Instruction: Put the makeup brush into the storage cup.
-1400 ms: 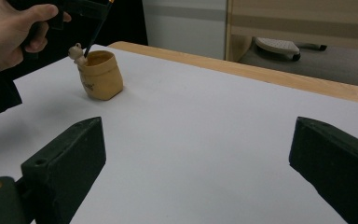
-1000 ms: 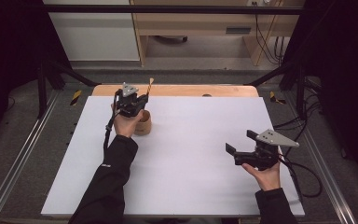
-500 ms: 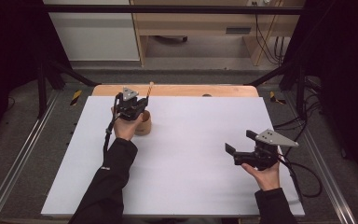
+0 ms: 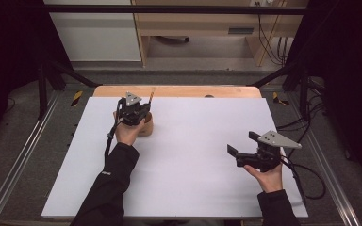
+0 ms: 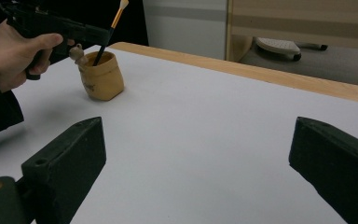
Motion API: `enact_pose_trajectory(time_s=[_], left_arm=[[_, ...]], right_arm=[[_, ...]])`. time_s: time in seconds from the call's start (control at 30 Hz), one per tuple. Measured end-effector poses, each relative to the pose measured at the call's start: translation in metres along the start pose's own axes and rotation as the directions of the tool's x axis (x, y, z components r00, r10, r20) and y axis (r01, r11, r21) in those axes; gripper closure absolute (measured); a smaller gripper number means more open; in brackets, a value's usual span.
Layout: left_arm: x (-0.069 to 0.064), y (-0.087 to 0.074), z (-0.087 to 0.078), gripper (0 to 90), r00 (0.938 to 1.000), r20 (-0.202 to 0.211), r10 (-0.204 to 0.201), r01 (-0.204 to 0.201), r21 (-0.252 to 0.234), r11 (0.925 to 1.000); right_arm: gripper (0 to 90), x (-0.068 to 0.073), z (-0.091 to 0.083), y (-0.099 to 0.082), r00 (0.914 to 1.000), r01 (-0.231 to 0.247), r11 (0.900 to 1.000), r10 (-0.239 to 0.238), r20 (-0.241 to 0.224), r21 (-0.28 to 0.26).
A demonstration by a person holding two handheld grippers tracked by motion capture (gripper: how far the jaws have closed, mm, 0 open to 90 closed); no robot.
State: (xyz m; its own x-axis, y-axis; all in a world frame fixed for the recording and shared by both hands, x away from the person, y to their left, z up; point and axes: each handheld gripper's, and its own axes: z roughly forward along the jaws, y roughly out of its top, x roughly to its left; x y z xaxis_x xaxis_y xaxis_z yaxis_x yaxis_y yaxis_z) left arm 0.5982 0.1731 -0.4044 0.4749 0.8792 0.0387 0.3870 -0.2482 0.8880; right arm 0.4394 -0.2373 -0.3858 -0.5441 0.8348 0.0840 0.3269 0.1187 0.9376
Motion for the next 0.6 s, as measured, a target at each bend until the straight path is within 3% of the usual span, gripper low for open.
enact_pose_trajectory(time_s=[0.6], left_arm=[[-0.0054, -0.0088, -0.0046, 82.7, 0.9998, -0.005, 0.020, -0.020, 0.045, 0.9988]], right_arm=[[4.3, 0.0019, -0.0001, 0.0009, 1.0000, -0.002, 1.0000, 0.002, -0.001, -0.001]])
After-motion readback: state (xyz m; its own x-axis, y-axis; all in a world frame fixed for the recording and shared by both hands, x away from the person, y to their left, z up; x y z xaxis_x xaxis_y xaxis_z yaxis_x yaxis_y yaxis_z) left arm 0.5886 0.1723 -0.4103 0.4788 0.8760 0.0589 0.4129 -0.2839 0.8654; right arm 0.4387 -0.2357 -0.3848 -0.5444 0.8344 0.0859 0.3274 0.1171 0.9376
